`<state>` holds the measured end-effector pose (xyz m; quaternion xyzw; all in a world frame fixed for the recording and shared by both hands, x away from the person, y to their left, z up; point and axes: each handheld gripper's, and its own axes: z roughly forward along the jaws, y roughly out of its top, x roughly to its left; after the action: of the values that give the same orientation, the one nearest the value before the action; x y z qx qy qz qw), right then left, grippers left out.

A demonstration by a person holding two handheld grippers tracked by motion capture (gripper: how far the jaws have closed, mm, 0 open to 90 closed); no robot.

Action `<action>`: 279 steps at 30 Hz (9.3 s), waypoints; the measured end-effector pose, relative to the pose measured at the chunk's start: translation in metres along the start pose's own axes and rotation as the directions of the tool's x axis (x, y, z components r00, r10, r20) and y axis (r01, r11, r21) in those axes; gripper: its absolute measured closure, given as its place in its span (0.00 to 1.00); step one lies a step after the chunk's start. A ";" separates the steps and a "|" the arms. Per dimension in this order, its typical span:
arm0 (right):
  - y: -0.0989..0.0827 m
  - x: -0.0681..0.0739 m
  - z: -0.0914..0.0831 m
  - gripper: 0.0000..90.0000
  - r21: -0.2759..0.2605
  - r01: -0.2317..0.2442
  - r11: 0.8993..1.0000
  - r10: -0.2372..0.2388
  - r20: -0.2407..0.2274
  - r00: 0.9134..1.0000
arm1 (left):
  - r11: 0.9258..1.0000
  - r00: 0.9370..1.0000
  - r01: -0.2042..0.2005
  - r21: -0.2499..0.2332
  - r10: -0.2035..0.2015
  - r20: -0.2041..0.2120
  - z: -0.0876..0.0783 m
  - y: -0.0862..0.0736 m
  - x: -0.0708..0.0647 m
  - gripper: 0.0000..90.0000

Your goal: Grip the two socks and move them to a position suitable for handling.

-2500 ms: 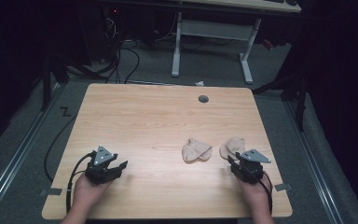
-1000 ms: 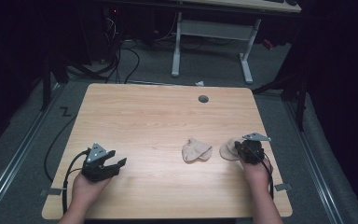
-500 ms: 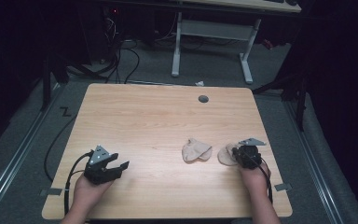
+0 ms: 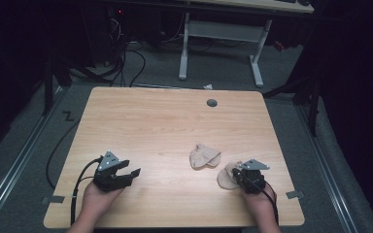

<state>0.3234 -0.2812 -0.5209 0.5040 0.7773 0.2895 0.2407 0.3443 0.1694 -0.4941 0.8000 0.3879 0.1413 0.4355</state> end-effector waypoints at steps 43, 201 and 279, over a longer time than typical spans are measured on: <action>0.037 0.151 -0.017 0.88 -0.184 0.292 0.939 -0.329 -0.226 0.917 | 0.998 0.998 -0.066 0.005 0.066 0.023 0.002 0.003 -0.020 0.47; 0.076 0.059 0.013 0.94 -0.210 0.008 0.978 -0.037 -0.137 0.990 | 0.999 0.998 -0.033 0.023 0.032 0.055 0.006 -0.010 -0.030 0.70; 0.037 0.049 0.034 0.97 -0.023 0.090 0.996 -0.091 -0.093 0.991 | 0.998 0.998 -0.039 0.044 0.037 0.048 0.012 -0.012 -0.026 0.68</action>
<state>0.3518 -0.2170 -0.5241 0.4519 0.8071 0.3087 0.2214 0.3275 0.1467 -0.5074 0.8199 0.3651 0.1218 0.4238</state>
